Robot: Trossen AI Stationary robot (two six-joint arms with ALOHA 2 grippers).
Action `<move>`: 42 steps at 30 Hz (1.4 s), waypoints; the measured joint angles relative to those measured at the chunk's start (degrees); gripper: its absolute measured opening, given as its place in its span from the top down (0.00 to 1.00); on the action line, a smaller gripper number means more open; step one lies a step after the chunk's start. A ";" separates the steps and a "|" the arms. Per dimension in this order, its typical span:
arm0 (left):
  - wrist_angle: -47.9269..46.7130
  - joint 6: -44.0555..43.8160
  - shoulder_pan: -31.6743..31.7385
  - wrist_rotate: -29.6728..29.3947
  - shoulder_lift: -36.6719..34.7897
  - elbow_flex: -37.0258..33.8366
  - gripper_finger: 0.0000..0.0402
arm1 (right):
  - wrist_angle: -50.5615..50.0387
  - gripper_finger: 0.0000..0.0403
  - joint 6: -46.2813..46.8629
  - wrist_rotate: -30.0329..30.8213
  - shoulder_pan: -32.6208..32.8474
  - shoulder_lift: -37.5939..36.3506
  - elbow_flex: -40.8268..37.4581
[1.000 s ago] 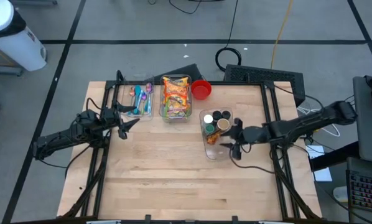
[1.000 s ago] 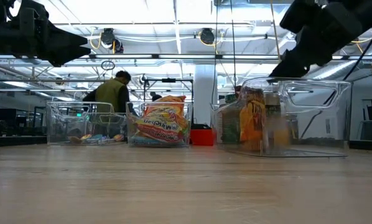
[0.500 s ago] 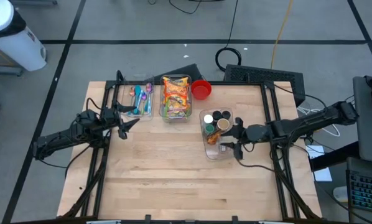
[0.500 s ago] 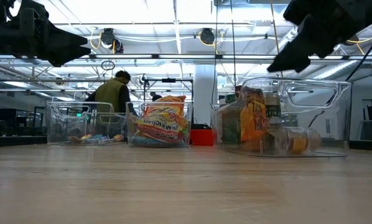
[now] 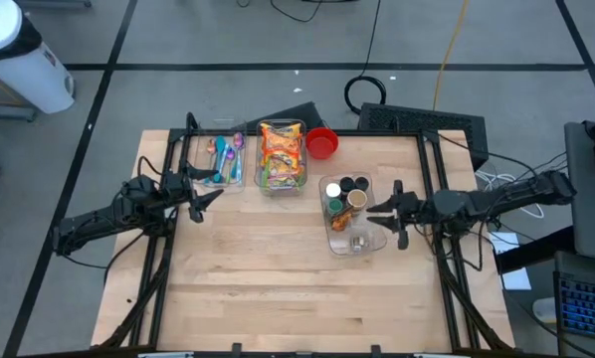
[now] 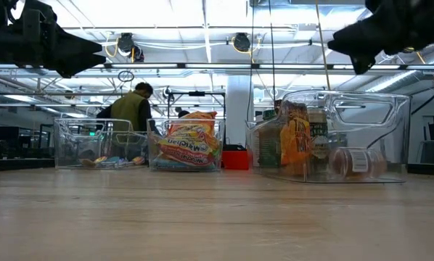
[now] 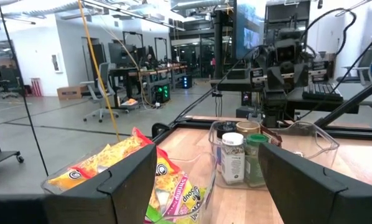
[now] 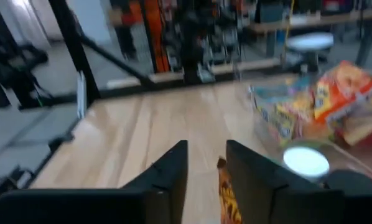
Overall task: Pick & Place Food Item
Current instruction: Return to Home Position
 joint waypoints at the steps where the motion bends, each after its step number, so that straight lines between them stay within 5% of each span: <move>1: 0.02 0.00 -0.02 0.00 -0.01 0.00 0.30 | 3.23 0.79 -0.38 -0.21 0.00 -0.90 -2.07; 7: 0.02 0.00 0.00 0.00 0.00 0.00 0.30 | 20.18 0.97 -1.96 -3.00 0.00 -5.42 -13.13; 13: 0.00 0.00 -0.01 0.00 0.00 0.00 0.30 | 26.17 0.97 -1.96 -3.11 0.00 -9.36 -18.79; 19: 0.00 0.00 -0.02 0.00 0.00 0.00 0.30 | 23.96 1.00 -4.51 -10.49 0.00 -12.48 -19.68; 42: 0.02 0.00 -0.02 0.00 -0.02 0.00 0.30 | -3.54 1.00 -13.87 -10.41 0.00 -27.00 -19.87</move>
